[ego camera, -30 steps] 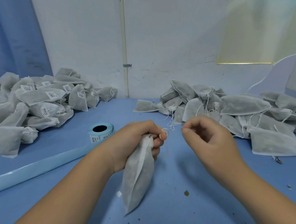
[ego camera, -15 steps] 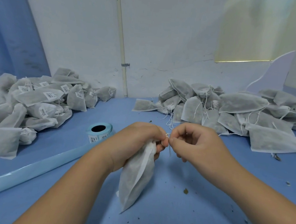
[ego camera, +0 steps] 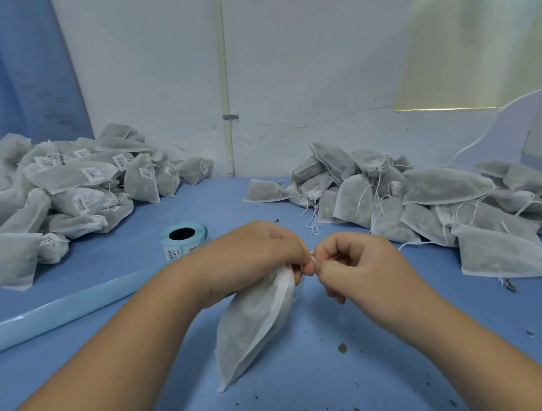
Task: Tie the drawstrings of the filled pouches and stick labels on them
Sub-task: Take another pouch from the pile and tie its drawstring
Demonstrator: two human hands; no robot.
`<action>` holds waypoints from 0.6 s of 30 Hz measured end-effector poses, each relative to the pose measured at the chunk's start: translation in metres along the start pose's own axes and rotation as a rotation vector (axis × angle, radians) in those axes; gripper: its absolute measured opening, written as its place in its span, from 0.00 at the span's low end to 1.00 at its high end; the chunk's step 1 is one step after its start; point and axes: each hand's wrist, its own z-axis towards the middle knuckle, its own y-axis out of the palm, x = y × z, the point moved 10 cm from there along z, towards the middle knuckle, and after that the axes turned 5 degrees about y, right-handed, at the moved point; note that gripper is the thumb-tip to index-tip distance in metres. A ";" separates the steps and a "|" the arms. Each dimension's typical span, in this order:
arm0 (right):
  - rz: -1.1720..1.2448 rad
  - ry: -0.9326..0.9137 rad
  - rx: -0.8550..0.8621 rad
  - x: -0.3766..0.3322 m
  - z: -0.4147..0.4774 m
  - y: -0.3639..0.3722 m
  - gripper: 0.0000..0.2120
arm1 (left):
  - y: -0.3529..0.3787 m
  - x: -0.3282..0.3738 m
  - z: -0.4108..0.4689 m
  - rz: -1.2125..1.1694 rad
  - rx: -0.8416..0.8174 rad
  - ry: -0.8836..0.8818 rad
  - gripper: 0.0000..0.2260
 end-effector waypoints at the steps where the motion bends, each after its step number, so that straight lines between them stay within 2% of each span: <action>1: -0.003 -0.005 -0.006 0.000 0.000 0.000 0.03 | -0.001 0.000 0.000 -0.005 0.005 -0.004 0.07; 13: 0.047 -0.027 -0.086 0.000 0.001 0.002 0.04 | -0.012 -0.003 0.002 -0.059 0.126 -0.001 0.07; 18: 0.234 -0.005 -0.073 0.003 0.005 0.000 0.02 | -0.014 -0.003 0.001 -0.046 0.151 0.010 0.12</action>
